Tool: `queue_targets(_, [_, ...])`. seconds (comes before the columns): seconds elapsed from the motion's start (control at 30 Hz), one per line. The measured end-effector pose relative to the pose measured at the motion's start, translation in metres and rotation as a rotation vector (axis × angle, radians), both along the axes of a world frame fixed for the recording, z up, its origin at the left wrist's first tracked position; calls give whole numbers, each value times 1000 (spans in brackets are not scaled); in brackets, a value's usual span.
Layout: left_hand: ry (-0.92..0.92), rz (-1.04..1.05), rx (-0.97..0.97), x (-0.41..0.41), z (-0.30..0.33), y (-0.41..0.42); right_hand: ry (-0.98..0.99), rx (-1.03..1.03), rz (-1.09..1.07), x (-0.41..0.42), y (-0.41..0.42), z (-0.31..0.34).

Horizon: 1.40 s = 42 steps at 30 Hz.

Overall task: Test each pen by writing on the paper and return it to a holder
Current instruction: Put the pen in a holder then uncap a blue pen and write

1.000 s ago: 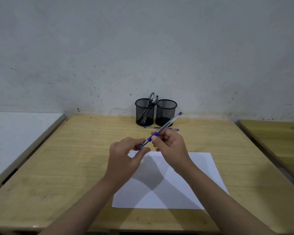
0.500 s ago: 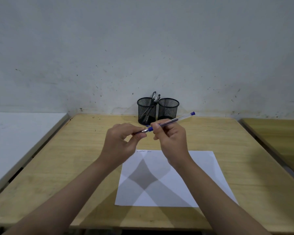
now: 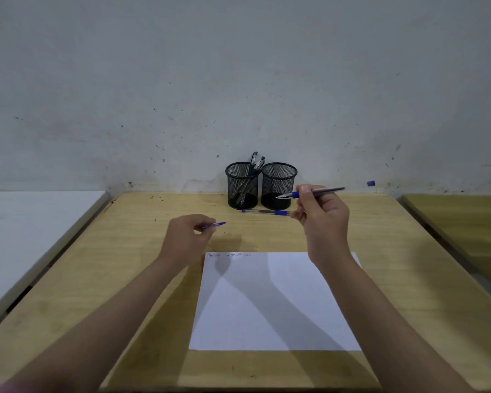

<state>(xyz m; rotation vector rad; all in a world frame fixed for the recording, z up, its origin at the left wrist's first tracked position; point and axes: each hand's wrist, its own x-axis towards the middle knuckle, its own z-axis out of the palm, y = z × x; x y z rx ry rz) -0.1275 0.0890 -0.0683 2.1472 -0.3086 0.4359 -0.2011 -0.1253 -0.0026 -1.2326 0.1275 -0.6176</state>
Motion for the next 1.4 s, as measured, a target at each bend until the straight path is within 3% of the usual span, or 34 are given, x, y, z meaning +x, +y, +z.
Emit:
queue_targets(0.27, [252,-75,-48,28,-24,-14,81,-10,-9,0,0,-26])
queue_targets(0.6, [341,-149,-54,15,-15,7,141,-60,44,6,15,-42])
queue_targets(0.73, [264,-148,115,-18,-13,24,160,-165,71,5,11,-48])
queue_targets(0.93, [225,-253,616,-51,-28,40,333,-319,95,11,9,-64])
queue_targets(1.13, [197,-224,665,-54,-33,39,400,-382,110,16,8,-77])
queue_targets(1.4, [206,-219,627,-53,-35,39,416,-299,53,27,21,-81])
